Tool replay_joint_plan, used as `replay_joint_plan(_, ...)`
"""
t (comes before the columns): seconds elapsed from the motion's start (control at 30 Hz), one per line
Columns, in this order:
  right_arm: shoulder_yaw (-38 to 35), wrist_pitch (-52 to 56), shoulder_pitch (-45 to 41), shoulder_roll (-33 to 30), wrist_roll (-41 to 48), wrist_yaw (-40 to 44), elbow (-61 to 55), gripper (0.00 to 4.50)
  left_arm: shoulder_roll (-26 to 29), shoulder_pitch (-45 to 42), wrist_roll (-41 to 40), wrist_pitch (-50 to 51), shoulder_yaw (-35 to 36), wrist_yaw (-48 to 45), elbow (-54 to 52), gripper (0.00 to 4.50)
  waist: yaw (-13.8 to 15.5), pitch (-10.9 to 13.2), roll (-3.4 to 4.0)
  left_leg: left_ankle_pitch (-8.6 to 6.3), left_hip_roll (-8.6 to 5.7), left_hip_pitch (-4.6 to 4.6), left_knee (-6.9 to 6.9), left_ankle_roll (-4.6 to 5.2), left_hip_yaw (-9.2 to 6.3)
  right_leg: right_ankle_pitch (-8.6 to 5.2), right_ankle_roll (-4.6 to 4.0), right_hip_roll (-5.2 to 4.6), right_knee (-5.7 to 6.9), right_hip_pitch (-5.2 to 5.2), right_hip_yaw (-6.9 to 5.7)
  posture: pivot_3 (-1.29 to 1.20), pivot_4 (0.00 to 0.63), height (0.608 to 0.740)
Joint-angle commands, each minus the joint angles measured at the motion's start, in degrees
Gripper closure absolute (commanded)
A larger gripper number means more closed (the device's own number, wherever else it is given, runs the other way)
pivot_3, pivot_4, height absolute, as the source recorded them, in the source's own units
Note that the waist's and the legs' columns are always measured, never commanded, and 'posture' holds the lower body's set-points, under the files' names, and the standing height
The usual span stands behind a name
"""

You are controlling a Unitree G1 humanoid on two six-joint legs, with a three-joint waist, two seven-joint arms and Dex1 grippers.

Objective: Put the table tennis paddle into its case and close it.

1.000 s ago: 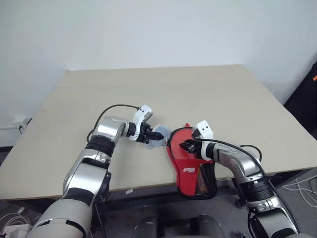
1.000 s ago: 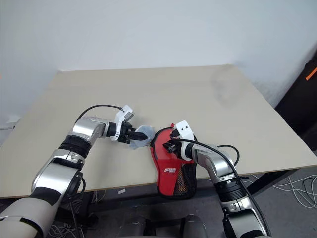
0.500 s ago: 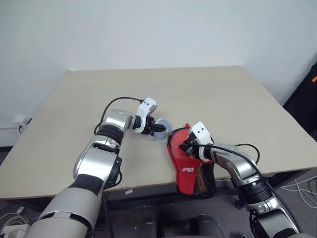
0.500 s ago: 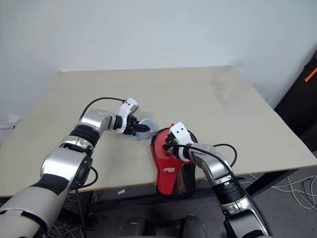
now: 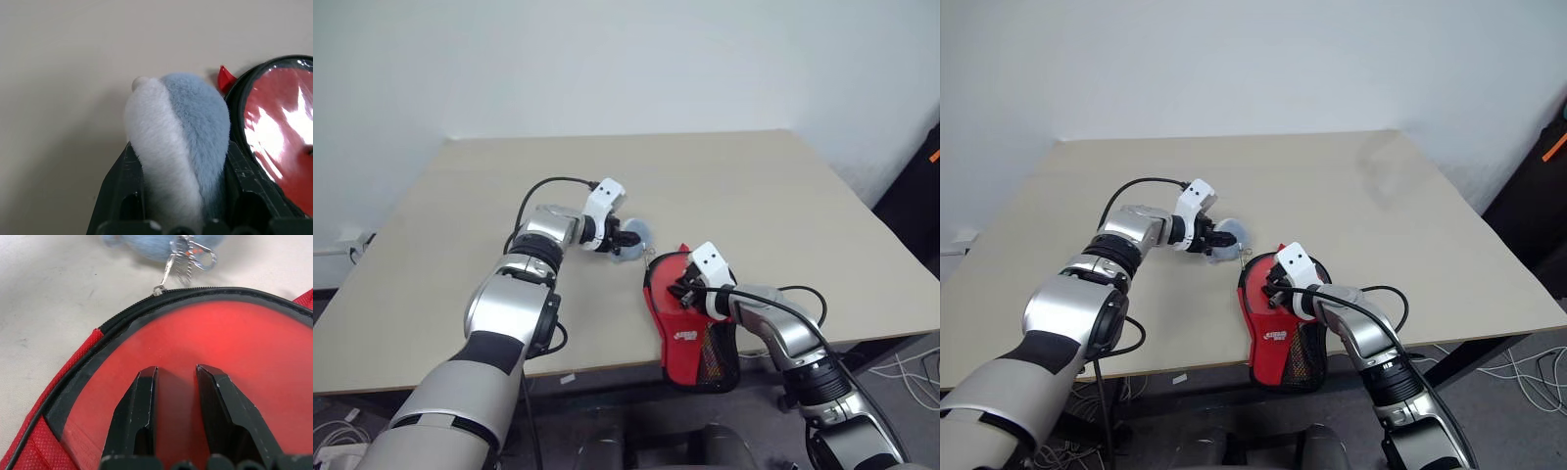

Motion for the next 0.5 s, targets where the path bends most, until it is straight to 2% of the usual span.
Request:
replay_joint_plan(0.03,1.4,2.7,2.0,-0.5,-1.0,0.0,2.0,3.21,-1.7,-5.9,-1.1,-4.1,4.9,11.1,-0.2,2.85,0.0,0.0,0.00,0.01,0.00,0.00,0.00,0.03,-0.04,0.00,0.00,0.00,0.00,0.00,0.00,0.00,0.000,0.724)
replay_joint_plan(0.17,1.5,3.0,2.3,-0.4,-1.1,-0.2,1.3,3.21,-4.7,-7.0,-1.3,-4.9,8.0,16.7,1.1,2.85,0.0,0.0,-0.01,0.02,0.00,0.00,0.00,0.07,-0.17,0.00,0.01,0.01,0.00,-0.02,0.02,0.00,0.000,0.724)
replay_joint_plan(0.5,1.6,3.8,4.9,-0.6,-1.2,-1.1,-2.2,3.21,-12.7,-8.3,-0.8,-9.3,11.4,21.8,1.6,2.85,0.0,0.0,-0.03,-0.02,-0.05,-0.01,0.02,0.11,-0.18,0.01,0.00,-0.06,-0.02,0.01,0.01,0.00,0.000,0.724)
